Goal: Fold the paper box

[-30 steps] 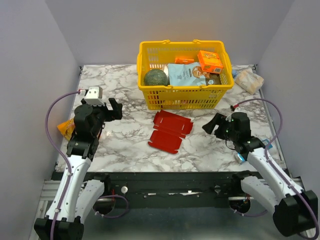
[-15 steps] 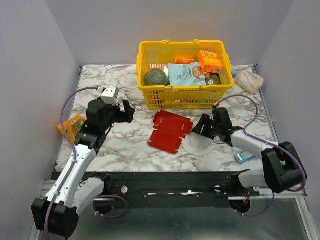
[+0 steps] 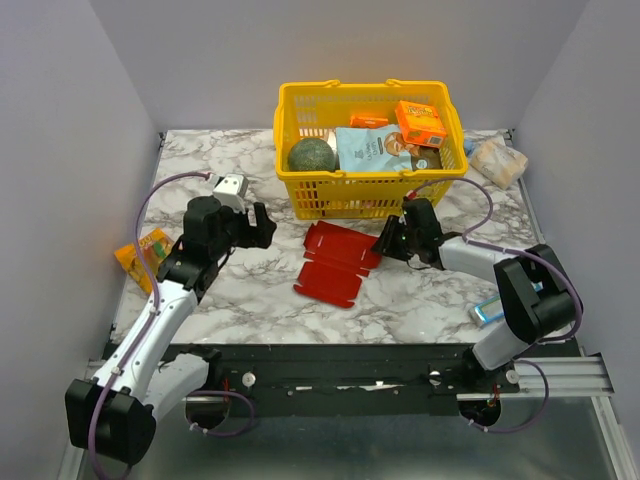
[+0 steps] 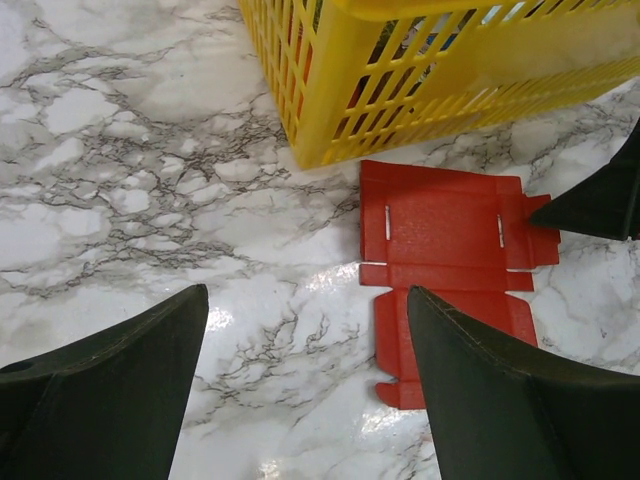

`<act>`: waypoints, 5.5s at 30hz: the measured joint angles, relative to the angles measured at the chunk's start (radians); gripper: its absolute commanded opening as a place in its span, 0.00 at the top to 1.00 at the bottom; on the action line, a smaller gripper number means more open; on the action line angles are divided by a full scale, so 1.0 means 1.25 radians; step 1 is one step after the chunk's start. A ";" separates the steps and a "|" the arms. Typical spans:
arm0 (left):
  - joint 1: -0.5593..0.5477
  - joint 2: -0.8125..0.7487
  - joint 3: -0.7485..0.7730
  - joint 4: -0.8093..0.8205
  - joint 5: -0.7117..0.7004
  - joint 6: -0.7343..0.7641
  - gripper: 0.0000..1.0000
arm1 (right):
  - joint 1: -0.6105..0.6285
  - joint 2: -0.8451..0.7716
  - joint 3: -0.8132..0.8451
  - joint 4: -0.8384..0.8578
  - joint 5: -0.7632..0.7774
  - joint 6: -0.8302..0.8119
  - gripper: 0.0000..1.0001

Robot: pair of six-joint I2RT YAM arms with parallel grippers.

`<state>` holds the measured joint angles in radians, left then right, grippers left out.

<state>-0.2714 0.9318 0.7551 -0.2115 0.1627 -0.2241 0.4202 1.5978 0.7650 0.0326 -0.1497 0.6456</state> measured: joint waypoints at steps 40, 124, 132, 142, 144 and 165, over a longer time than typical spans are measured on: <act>-0.198 0.101 -0.096 0.110 0.005 -0.191 0.18 | 0.010 -0.594 -0.152 -0.106 -0.063 -0.007 0.99; -0.266 0.068 -0.051 0.089 0.318 0.090 0.24 | 0.233 -0.452 -0.021 -0.213 -0.178 -0.428 0.99; -0.266 0.041 -0.066 0.094 0.124 0.023 0.16 | 0.322 -0.349 0.039 -0.254 0.055 -0.434 0.99; -0.280 -0.089 -0.292 0.190 -0.045 -0.171 0.36 | 0.370 -0.253 0.073 -0.270 0.330 -0.416 0.99; -0.294 -0.077 -0.349 0.236 -0.042 -0.216 0.38 | 0.385 -0.236 0.080 -0.269 0.368 -0.413 0.99; -0.430 0.187 -0.481 0.641 -0.037 -0.361 0.60 | 0.511 -0.082 0.123 -0.264 0.613 -0.331 0.99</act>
<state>-0.8085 1.1652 0.1539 0.5903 0.1165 -0.6754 1.0588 1.4948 0.9192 -0.2977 0.6163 0.2325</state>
